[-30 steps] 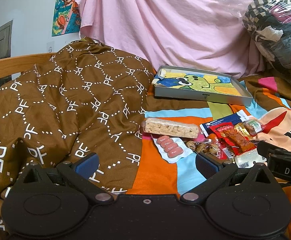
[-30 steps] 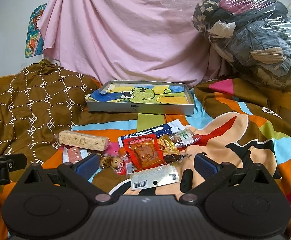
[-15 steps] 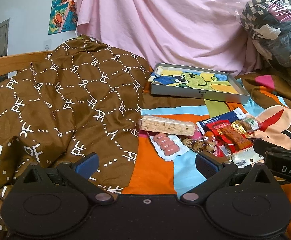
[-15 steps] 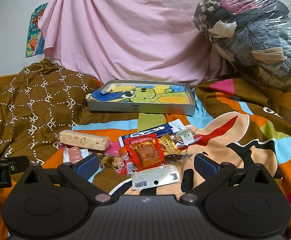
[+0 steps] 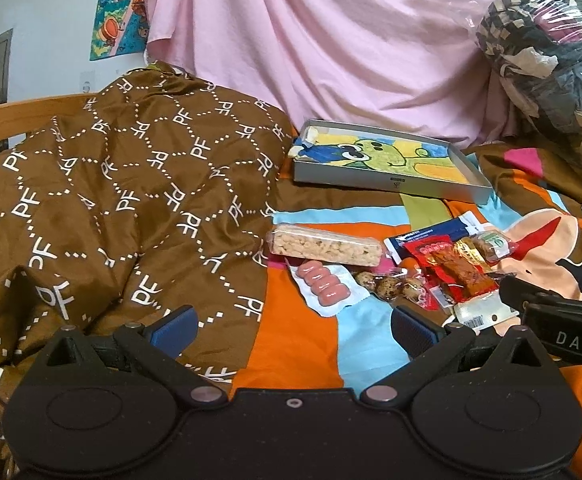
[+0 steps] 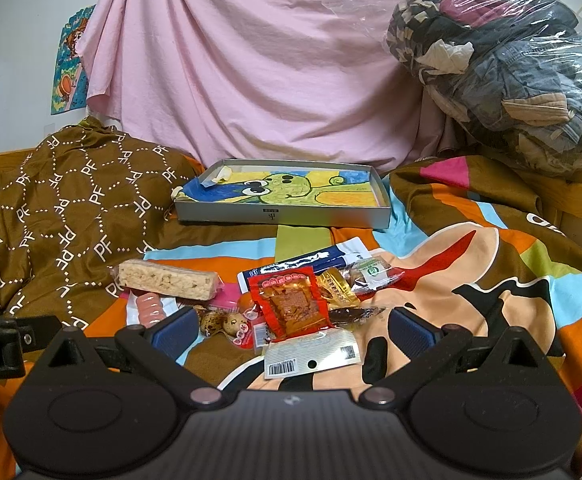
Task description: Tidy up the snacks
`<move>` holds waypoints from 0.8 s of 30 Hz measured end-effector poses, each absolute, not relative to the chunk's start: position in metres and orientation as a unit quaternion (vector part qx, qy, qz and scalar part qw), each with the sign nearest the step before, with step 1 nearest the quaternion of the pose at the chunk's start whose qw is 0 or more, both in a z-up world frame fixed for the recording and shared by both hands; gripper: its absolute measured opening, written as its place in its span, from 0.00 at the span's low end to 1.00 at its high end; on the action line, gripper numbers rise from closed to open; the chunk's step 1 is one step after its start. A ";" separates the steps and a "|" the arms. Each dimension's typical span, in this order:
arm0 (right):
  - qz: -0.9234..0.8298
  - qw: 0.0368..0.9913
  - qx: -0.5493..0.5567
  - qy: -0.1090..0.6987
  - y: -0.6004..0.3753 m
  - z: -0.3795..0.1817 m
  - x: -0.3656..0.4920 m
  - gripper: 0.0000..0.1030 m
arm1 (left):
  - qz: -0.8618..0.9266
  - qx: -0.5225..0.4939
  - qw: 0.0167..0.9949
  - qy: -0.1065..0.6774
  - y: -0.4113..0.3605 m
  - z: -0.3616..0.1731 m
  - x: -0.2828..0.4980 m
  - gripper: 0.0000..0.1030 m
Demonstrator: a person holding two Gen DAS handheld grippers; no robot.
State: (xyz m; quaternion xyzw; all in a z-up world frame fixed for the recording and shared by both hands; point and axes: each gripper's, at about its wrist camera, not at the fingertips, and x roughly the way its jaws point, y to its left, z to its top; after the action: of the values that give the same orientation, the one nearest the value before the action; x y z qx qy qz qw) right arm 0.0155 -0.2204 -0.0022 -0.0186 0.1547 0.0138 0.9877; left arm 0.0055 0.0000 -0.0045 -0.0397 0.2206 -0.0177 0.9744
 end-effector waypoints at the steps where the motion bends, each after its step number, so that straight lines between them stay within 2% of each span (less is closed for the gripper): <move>1: 0.014 0.988 -0.018 0.155 -0.220 -0.002 0.015 1.00 | -0.019 -0.042 0.974 0.221 0.000 -0.004 0.006 0.99; 12: 0.008 0.988 -0.010 0.153 -0.220 -0.006 0.017 1.00 | 0.001 -0.068 0.969 0.235 0.004 0.004 0.012 0.99; 24: 0.048 0.983 0.012 0.176 -0.236 0.022 0.039 1.00 | 0.045 -0.068 0.963 0.256 -0.001 0.018 0.038 0.99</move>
State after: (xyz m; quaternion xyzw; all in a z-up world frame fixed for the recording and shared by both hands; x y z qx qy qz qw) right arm 0.0390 -0.2364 0.0224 0.0118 0.1758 0.0477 0.9832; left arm 0.0381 -0.0009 0.0184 -0.0680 0.2557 0.0449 0.9633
